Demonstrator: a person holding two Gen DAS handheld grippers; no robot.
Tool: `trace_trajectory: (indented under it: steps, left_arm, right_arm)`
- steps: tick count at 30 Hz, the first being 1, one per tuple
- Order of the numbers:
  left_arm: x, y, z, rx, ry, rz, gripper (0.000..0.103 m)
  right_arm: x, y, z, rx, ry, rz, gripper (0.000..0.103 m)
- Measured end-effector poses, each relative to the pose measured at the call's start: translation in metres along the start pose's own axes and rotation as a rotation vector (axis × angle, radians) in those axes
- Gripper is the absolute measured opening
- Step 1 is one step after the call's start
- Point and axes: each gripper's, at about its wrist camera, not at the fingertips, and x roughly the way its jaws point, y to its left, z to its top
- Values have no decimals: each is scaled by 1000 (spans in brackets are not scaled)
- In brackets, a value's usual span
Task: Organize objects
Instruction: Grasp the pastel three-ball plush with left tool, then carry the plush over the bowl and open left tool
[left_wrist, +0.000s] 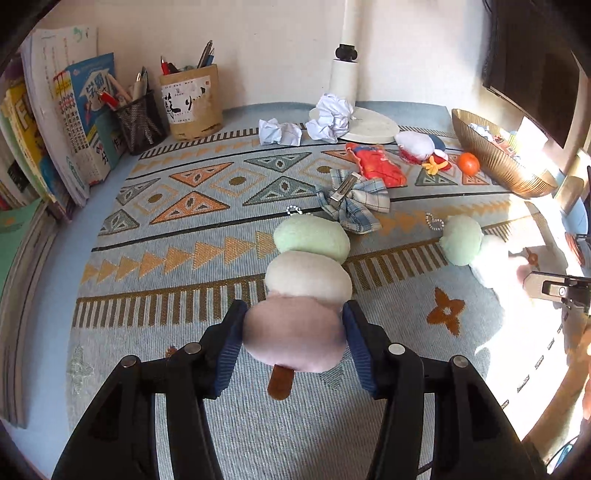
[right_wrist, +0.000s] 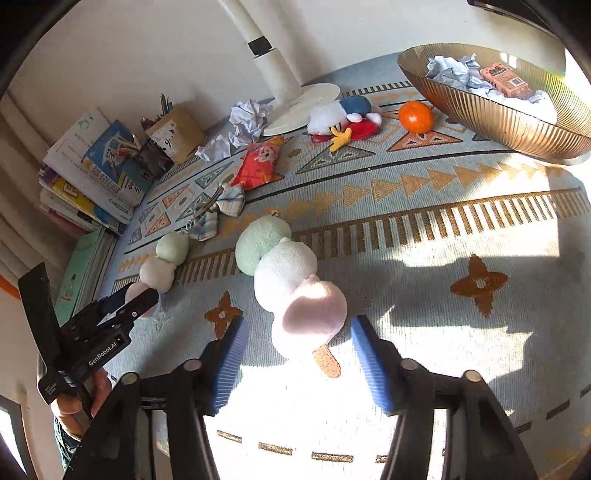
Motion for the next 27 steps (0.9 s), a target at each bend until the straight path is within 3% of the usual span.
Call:
trace_trajectory:
  steps: [2,9,11,17,18,19,21,22,27]
  left_arm:
    - [-1,2,1,-15,-17,-22,73]
    - [9,3,9,-87,-15,-76,79]
    - [15,2,8,-90,1,-49,79]
    - [25,-4,12,-99,5,1,79]
    - [28,-7,12,-83,11,29,78]
    - [30,-10,13,-67,18,54,76]
    - [34,-14,13,-47,28,70,54]
    - [33,-15,13,-45,18,68,48]
    - [13,-25,16,-38,-30,44,47]
  right_arm:
    - [-8,-6,-4,-8,-28,-21,84]
    - [5,8,19,-168,-12,-30,86]
    - [22,13,24,-206,13,-65,86]
    - [46,29,24,-265,-23,-134,85]
    - [48,31,23,-275,-30,-143,79]
    - [51,34,21,-288,-33,-159,74]
    - [52,41,16,-345,-59,-226,55]
    - [51,43,14,-369,-69,-231,53]
    - [28,33,8,-331,-102,-140,51]
